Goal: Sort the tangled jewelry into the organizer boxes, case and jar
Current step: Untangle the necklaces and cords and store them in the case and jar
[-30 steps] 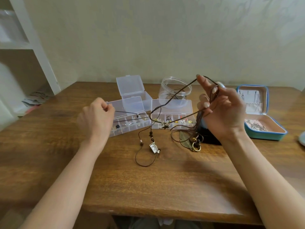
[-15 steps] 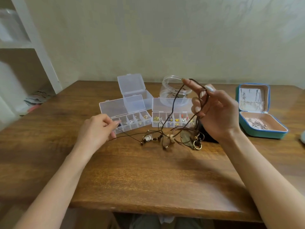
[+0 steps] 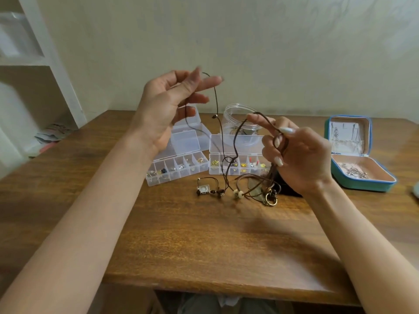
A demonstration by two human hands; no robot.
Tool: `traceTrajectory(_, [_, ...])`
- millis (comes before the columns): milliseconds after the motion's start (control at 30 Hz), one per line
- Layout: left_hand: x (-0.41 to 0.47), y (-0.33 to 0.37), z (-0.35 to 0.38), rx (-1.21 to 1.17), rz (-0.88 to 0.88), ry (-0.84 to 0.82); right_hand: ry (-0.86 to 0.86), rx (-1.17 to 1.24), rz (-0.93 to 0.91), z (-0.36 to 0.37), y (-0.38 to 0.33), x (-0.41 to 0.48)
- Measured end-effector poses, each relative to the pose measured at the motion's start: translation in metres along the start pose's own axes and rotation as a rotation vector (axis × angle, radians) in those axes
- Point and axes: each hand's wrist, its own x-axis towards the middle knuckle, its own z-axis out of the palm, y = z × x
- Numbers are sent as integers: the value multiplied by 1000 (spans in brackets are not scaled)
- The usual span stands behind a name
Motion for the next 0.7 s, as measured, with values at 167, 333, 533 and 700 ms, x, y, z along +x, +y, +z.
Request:
traceTrajectory(167, [-5, -2, 7, 99, 21, -19, 31, -61, -1, 6, 0, 0])
traceTrajectory(333, [-10, 8, -6, 55, 142, 74, 146, -79, -20, 8, -1, -1])
traceTrajectory(533, [-26, -3, -26, 304, 4, -151, 211, -23, -17, 5, 0, 0])
traceTrajectory(700, [-50, -17, -29, 606, -306, -991, 225, -37, -14, 5, 2, 1])
